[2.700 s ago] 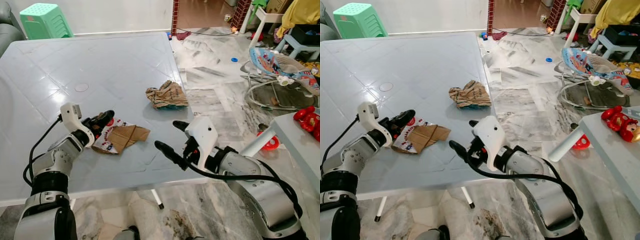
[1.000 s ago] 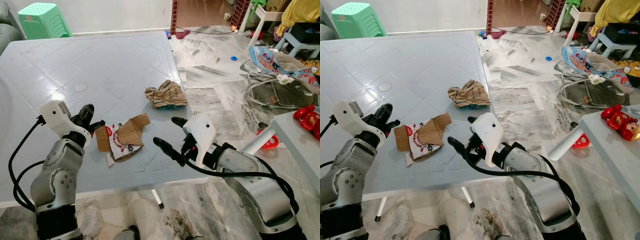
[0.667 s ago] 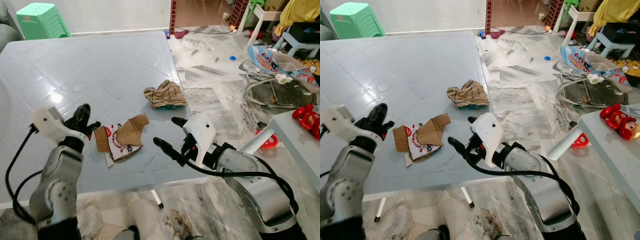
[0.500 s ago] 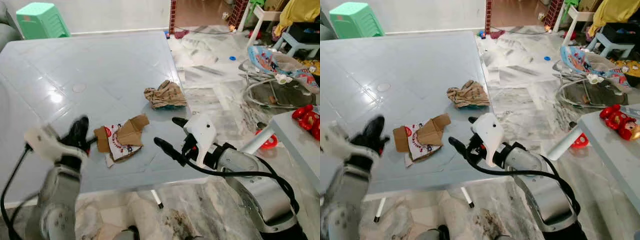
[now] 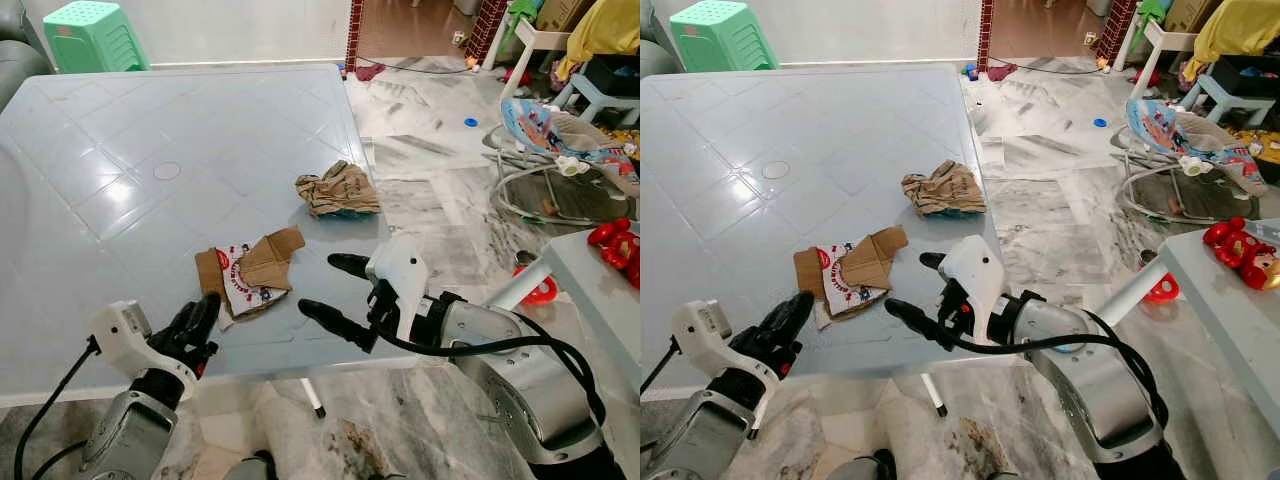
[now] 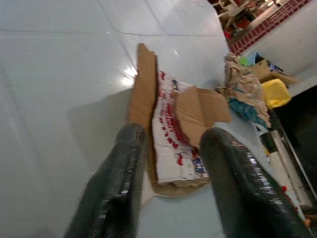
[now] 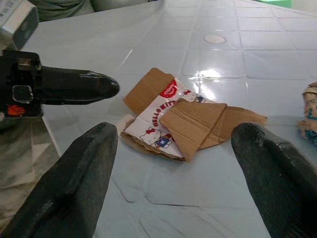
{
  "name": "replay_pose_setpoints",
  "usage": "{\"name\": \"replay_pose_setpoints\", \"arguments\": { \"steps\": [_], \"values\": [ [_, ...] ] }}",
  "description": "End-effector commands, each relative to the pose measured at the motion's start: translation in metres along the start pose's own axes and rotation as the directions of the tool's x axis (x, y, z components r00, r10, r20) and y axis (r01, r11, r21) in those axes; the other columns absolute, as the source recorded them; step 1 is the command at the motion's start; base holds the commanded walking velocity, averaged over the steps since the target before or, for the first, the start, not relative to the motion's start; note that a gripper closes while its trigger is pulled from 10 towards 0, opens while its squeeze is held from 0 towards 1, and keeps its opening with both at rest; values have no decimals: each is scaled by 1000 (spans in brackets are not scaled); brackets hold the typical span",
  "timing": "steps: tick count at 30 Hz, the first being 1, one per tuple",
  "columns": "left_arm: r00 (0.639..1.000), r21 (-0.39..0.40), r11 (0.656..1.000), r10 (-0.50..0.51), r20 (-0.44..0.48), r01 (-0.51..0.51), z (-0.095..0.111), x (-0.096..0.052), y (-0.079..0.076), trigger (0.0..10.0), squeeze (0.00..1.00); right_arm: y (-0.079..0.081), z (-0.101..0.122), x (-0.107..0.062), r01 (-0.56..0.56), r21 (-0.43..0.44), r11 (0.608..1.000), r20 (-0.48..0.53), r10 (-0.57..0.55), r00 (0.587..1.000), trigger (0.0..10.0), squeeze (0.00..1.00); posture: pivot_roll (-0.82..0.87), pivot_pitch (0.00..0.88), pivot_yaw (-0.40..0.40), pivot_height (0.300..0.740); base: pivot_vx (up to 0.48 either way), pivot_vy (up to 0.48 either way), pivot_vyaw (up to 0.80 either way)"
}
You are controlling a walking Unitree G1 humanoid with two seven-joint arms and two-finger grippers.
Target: Picking trash to rubbish bin
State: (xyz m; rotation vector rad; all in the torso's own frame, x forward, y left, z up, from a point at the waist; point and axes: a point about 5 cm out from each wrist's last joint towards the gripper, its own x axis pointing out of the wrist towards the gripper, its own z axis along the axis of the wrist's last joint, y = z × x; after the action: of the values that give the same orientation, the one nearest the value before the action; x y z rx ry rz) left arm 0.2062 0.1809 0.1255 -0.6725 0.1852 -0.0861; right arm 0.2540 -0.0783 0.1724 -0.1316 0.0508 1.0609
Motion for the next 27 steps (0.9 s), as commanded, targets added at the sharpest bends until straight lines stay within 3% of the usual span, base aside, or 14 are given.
{"name": "replay_pose_setpoints", "arguments": {
  "steps": [1,13,19,20,27],
  "values": [
    [1000,6,1000,-7,-13,7,-1,-2,-2,10000,1000,3,5,-1,-32,-6,999,10,32,999,10000,0,-4,113,-31,740,0,0,0],
    [992,84,989,123,-6,-122,-2,5,13,10000,1000,6,4,-3,-41,-7,999,3,41,999,10000,0,-15,114,-26,740,0,0,0],
    [994,70,992,105,-26,-103,-7,12,9,10000,1000,6,5,0,-43,-9,999,7,43,999,10000,0,-14,112,-26,740,0,0,0],
    [995,55,994,93,-33,-91,-9,16,7,10000,0,6,5,0,-43,-10,999,8,43,999,10000,0,-14,112,-26,740,0,0,0],
    [995,10,997,74,-71,-74,-16,28,-2,10000,0,7,6,-1,-35,-15,999,6,35,999,10000,0,-38,112,-19,740,0,0,0]
  ]
}}
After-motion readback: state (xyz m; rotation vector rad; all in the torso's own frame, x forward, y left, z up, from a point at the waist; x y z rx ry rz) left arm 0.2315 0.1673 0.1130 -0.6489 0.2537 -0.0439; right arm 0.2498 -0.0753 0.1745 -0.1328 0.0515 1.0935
